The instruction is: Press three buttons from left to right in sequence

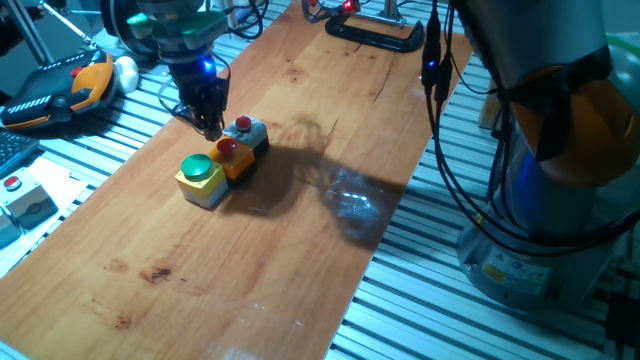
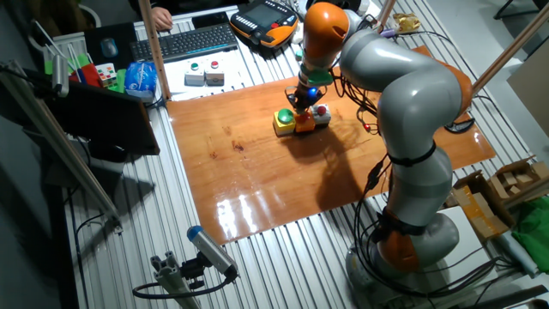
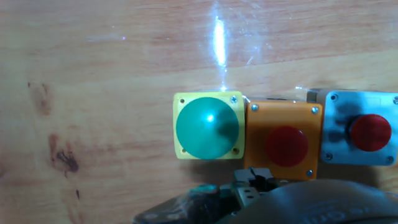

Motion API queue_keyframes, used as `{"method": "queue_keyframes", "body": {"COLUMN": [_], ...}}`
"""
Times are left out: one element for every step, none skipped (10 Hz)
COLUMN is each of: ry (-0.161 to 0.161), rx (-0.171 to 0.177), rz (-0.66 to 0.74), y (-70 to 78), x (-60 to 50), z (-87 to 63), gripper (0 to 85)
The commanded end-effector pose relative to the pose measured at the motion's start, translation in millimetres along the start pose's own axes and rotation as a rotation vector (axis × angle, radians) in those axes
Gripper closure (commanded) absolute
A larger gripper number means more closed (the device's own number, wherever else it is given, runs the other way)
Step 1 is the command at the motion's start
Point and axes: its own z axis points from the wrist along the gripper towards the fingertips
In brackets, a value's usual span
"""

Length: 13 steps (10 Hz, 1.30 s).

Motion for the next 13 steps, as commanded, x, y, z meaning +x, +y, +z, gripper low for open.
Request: {"method": "queue_keyframes", "body": {"ry": [-0.002,-0.004,-0.002,0.015,0.015,0.023,0.051,0.055,0.047,0.041,0.039,0.036,0.035], "rx": [0.006,0.015,0.015,0.018,-0.018,-0.045,-0.059,-0.044,-0.033,-0.029,-0.021,-0.021,-0.018], "rz": [-0.002,-0.01,-0.016,-0.024,-0.036,-0.068,-0.074,-0.066,-0.054,-0.043,-0.042,-0.045,-0.049], "y": [-0.6,-0.6,-0.6,-0.6,-0.6,-0.6,-0.6,4.5,20.2,35.2,41.2,41.9,42.2], "x": [0.1,0.1,0.1,0.1,0.1,0.1,0.1,-1.5,-5.1,-10.0,-13.7,-17.6,-22.2], "z": [-0.3,-0.3,-0.3,-0.3,-0.3,-0.3,-0.3,0.0,2.3,6.3,8.7,11.7,16.5], "gripper": [84.3,84.3,84.3,84.3,84.3,84.3,84.3,84.3,84.3,84.3,84.3,84.3,84.3]}}
